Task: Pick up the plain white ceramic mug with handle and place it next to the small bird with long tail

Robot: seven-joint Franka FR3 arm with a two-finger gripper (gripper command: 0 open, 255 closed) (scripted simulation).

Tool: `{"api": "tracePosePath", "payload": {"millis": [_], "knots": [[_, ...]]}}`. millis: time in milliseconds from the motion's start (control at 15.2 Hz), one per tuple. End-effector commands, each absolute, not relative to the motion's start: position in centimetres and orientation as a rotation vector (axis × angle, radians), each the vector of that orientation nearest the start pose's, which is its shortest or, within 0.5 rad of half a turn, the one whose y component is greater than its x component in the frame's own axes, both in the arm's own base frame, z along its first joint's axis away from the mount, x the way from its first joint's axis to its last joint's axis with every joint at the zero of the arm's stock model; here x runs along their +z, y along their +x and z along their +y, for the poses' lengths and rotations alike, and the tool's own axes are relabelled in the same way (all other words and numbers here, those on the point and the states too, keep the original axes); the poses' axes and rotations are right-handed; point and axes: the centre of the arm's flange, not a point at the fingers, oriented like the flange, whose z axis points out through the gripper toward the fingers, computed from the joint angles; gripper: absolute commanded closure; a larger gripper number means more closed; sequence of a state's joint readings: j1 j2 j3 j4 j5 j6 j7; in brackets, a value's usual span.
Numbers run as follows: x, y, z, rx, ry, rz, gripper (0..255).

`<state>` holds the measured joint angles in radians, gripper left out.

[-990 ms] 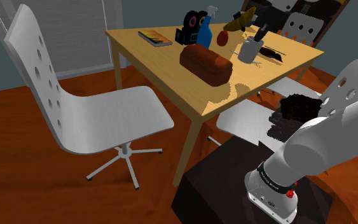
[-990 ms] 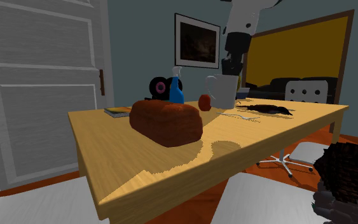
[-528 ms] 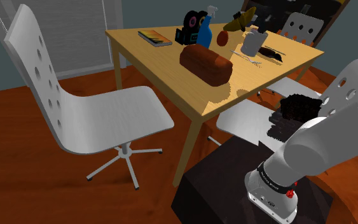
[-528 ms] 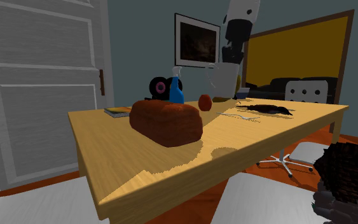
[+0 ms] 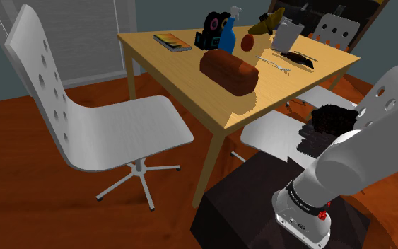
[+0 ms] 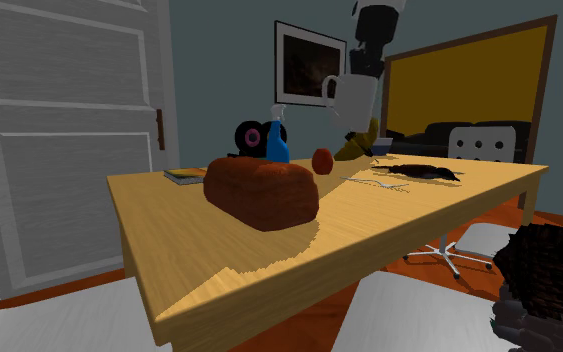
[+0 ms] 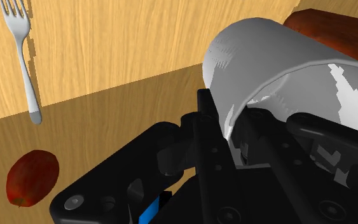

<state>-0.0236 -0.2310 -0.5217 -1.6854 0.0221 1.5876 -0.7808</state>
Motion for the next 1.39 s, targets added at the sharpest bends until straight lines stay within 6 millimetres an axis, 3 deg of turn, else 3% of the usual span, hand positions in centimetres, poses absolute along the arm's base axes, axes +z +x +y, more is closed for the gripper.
{"api": "tracePosePath", "payload": {"millis": [0,66,1320], "knots": [[68.6,40.4,-28.1,-0.255,-3.063,-0.372,255],[68.7,40.4,-28.1,-0.255,-3.063,-0.373,255],[63.9,34.5,-52.0,-0.255,-3.063,-0.373,255]]}}
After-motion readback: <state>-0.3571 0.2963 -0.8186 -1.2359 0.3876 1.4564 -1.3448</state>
